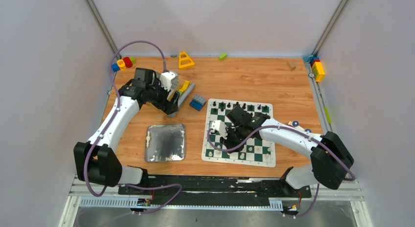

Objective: Set up the chess pieces on the board
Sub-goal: Place the chess piece on the chessboard.

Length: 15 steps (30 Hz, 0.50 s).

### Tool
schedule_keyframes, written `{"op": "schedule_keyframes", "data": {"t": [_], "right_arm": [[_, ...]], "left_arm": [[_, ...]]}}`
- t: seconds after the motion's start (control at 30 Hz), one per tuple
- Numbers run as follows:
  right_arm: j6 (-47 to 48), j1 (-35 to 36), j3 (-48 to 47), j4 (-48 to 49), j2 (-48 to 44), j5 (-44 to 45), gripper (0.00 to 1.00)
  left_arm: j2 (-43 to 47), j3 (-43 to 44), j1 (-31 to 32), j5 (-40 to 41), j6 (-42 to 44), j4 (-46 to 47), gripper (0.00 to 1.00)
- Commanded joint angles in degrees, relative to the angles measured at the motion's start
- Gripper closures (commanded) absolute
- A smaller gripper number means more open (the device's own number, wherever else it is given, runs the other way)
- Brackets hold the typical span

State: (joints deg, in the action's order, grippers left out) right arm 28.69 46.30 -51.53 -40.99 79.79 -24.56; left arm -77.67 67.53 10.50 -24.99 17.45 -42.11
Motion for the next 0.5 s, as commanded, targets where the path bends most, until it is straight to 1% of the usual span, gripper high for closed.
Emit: {"op": "schedule_keyframes", "data": {"t": [0.0, 0.23, 0.47], "right_arm": [[0.7, 2.5, 0.7, 4.1, 2.0, -1.1, 0.97], [-0.1, 4.9, 0.1, 6.0, 5.0, 1.6, 0.97], [-0.3, 5.4, -0.2, 7.4, 6.5, 3.5, 0.97]], "left_arm": [[2.3, -0.6, 0.0, -0.1, 1.7, 2.3, 0.00], [2.9, -1.2, 0.0, 0.1, 1.8, 2.7, 0.00], [3.6, -1.4, 0.0, -0.1, 1.9, 2.7, 0.00]]}}
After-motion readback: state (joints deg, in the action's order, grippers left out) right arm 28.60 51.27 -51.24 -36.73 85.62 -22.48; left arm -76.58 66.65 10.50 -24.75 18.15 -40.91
